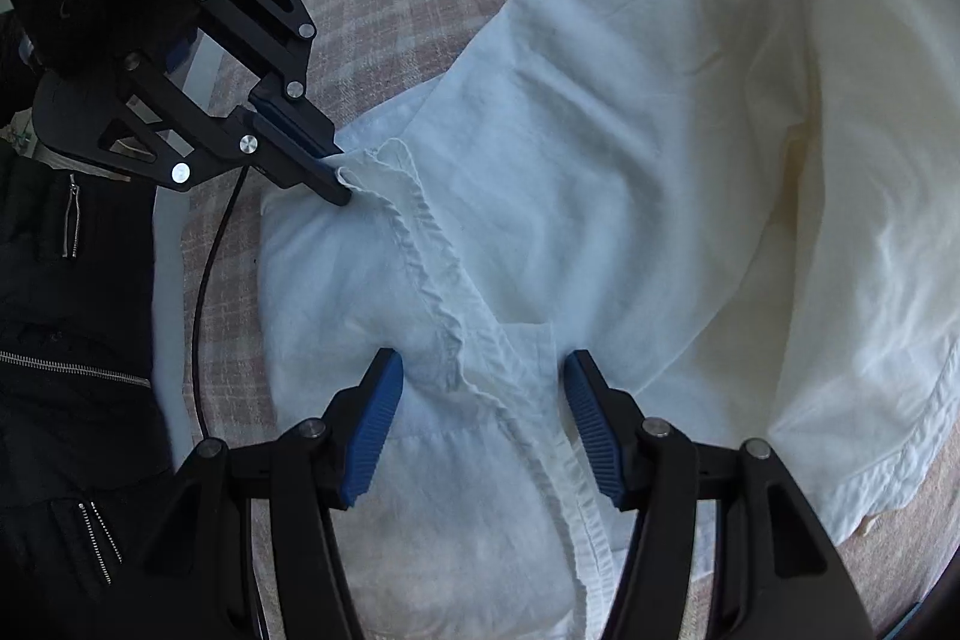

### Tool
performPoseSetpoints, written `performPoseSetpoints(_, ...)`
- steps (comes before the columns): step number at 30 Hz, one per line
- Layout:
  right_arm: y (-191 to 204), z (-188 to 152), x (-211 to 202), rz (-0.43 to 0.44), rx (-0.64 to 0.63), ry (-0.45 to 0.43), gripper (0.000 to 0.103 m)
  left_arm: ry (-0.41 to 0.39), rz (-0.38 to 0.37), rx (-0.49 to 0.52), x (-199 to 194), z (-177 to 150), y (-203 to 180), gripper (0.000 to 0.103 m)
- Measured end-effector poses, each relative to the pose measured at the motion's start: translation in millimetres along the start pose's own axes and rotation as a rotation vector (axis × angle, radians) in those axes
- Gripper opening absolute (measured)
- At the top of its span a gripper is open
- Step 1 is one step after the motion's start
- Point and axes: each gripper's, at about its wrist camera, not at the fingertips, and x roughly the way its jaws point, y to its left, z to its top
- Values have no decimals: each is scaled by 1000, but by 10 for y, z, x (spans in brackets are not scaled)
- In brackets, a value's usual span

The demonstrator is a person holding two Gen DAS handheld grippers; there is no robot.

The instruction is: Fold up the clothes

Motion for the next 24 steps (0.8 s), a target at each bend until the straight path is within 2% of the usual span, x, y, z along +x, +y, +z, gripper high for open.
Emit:
performPoseSetpoints(1, -1, -8, -8, 1, 1, 2, 48, -2, 1, 1, -5, -2, -3, 3)
performPoseSetpoints(2, -15, -18, -27, 3, 11, 5, 34, -3, 1, 3, -9, -5, -6, 3)
performPoseSetpoints(3, -28, -29, -45, 5, 20, 7, 25, -5, 2, 4, -14, -7, -9, 3)
performPoseSetpoints(5, -47, -52, -79, 16, 36, 10, 17, -7, 4, 7, -16, -10, -14, 3)
performPoseSetpoints(8, 10, -70, -81, 8, 28, 15, 16, -6, 1, 9, -14, -16, -7, 3)
performPoseSetpoints(10, 39, -66, -25, -27, 16, 18, 16, -1, 2, 14, 0, -11, 2, 3)
performPoseSetpoints(11, 34, -70, -7, -21, 30, 13, 20, 2, 2, 16, 9, -7, 4, 3)
performPoseSetpoints(12, 36, -63, -4, 4, 37, 19, 30, 2, 1, 16, 12, -2, 5, 3)
performPoseSetpoints(13, 37, -57, -2, 29, 43, 26, 32, 3, 2, 18, 13, 0, 7, 3)
performPoseSetpoints(14, 61, -54, 1, 19, 37, 30, 33, 4, 3, 20, 14, 2, 8, 3)
performPoseSetpoints(16, 110, -49, 8, -2, 23, 37, 29, 4, 4, 21, 11, 3, 13, 3)
performPoseSetpoints(17, 132, -46, 13, -24, 19, 46, 13, 2, 4, 20, 2, 1, 12, 3)
performPoseSetpoints(20, 222, -57, -56, -19, 30, 46, 8, -11, 8, 22, -52, -16, -5, 3)
performPoseSetpoints(24, 447, -78, -273, -54, -10, 27, 7, -51, 20, 19, -249, 14, -12, 3)
